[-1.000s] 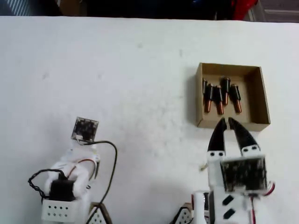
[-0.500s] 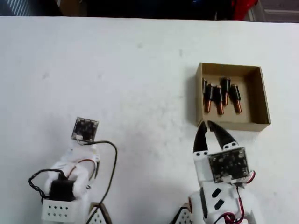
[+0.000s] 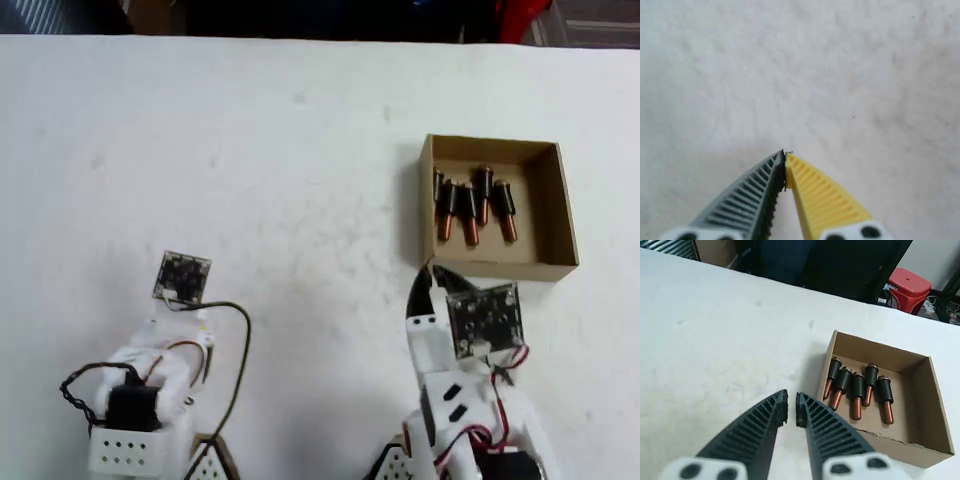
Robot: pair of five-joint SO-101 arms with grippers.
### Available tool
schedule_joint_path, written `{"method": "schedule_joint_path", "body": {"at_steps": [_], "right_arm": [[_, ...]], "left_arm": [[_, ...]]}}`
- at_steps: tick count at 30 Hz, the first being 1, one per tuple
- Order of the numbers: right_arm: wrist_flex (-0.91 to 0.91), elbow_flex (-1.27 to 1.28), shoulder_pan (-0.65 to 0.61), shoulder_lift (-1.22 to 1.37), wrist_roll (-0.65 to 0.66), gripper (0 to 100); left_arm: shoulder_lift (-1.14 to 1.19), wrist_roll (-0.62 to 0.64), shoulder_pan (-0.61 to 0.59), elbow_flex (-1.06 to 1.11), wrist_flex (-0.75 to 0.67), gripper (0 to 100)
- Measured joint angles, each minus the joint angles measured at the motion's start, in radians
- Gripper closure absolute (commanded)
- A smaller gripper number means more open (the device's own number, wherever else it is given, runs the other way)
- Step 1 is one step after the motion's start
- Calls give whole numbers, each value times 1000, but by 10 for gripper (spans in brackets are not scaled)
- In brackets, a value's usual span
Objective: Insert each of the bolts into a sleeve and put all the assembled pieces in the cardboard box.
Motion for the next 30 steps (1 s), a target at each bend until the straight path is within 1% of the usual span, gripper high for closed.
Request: {"method": "schedule_joint_path", "body": {"at_steps": [4,11,14,25,30], "right_arm": [[-61,100,-2,0,0,981],[-275,408,0,14,0,981],[-336,483,0,9,0,981],[-356,606,-2,11,0,981],[-354,624,-2,11,0,981]], "left_arm": [[0,0,0,0,0,977],[0,0,0,0,0,977],[0,0,0,0,0,977],[0,0,0,0,0,977],[0,0,0,0,0,977]]}}
